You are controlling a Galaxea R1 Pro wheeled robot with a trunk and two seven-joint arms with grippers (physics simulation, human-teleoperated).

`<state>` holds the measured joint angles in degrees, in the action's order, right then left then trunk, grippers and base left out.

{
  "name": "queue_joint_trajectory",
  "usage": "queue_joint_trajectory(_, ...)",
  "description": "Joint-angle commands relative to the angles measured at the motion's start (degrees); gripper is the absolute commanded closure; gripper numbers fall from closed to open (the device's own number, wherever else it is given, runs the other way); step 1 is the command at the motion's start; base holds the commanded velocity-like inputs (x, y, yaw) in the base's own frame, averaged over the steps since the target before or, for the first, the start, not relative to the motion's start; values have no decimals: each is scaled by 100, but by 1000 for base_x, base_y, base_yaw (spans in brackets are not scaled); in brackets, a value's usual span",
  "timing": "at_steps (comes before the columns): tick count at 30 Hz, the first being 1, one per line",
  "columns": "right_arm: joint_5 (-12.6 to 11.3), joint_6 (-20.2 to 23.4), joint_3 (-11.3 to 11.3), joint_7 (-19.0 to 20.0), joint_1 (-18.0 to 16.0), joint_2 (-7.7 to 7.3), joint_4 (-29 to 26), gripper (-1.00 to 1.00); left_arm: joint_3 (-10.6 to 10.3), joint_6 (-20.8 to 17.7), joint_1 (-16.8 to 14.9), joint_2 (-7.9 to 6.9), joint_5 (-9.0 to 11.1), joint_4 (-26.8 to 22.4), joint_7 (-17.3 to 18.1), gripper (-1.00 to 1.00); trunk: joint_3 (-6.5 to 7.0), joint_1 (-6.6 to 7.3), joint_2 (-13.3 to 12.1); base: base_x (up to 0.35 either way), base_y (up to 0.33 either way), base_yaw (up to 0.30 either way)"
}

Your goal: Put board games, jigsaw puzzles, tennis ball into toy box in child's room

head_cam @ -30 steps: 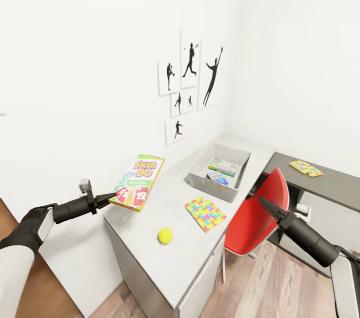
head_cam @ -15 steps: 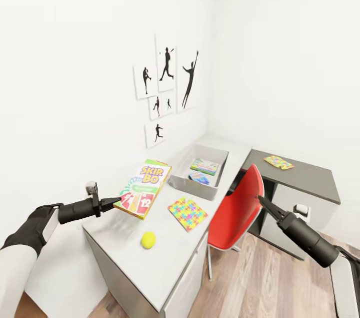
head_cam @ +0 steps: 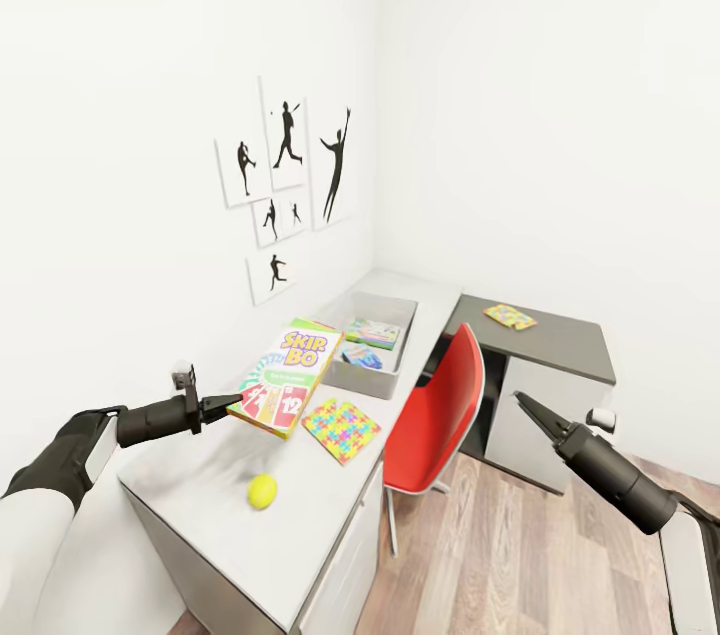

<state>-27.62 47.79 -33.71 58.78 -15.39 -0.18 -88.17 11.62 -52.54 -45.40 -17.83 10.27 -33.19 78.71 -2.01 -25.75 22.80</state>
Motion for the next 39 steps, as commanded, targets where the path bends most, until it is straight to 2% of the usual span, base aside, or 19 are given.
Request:
queue_joint_trajectory(1, -5, 29, -4, 11, -8, 1, 5, -100, 7, -62, -4, -2, 28, -3, 13, 100, -9, -3, 11, 0, 0, -258)
queue_joint_trajectory(28, 27, 29, -4, 11, -8, 1, 11, -100, 6, -31, -4, 1, 28, -3, 13, 100, 87, -3, 11, 0, -1, -258)
queue_joint_trajectory(39, 21, 28, -4, 11, -8, 1, 11, -100, 7, -19, -4, -1, 28, -3, 13, 100, 125, -3, 11, 0, -240, -246)
